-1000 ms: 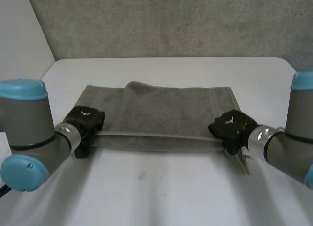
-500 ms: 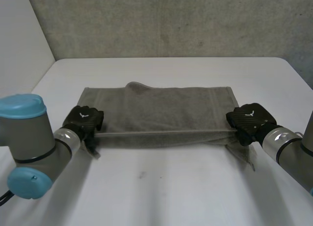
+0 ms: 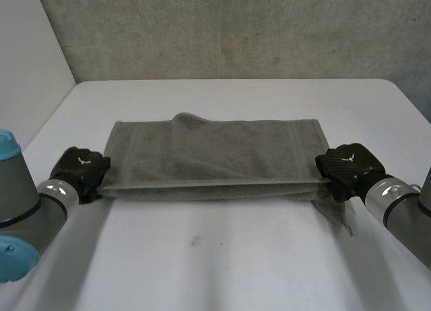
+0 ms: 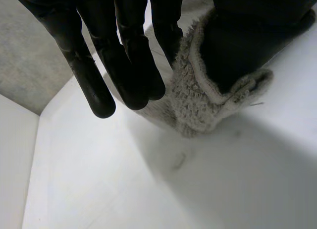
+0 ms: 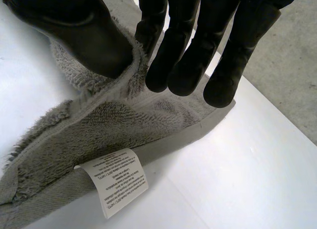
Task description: Fold the towel.
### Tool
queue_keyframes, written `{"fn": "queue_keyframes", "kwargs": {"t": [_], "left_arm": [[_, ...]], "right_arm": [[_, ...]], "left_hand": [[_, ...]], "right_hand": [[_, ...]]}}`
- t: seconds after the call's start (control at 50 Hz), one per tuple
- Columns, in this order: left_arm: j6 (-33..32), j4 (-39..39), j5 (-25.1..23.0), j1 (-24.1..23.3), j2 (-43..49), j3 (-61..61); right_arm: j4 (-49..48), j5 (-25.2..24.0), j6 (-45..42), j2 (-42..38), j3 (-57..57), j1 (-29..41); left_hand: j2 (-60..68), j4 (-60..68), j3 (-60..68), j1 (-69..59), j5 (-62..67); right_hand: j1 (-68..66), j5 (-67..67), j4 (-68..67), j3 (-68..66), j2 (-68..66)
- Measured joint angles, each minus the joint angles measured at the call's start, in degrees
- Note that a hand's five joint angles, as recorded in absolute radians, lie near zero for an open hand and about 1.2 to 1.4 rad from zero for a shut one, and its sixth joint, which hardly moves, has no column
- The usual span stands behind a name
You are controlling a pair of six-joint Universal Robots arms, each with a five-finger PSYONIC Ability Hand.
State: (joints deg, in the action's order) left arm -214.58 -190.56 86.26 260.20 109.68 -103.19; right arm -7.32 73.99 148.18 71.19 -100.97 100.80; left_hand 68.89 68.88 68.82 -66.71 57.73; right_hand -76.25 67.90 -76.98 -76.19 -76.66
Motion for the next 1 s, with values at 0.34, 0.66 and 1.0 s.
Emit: {"fn": "queue_keyframes", "kwargs": {"t": [0.34, 0.66, 1.0], "left_arm": [[-0.15, -0.80, -0.10, 1.12, -0.60, -1.37], [-0.07, -0.68, -0.09, 1.75, -3.31, -1.77], [2.40, -0.59, -0.29, 2.32, -5.12, -2.23]], "right_arm": [[4.48, -0.26, 0.71, -0.38, -2.15, -3.85], [4.78, -3.50, 8.67, -0.03, -6.34, -6.58], [3.77, -6.81, 11.55, 0.64, -8.57, -6.70]], "left_hand": [[0.82, 0.81, 0.84, -0.79, 0.92], [0.82, 0.83, 0.85, -1.12, 1.16], [0.83, 0.93, 0.85, -1.13, 1.16]], "right_hand": [[19.94, -21.40, 19.99, 19.08, 18.95], [34.01, -37.07, 34.59, 33.55, 33.74], [20.87, -23.11, 22.44, 21.67, 21.93]]}}
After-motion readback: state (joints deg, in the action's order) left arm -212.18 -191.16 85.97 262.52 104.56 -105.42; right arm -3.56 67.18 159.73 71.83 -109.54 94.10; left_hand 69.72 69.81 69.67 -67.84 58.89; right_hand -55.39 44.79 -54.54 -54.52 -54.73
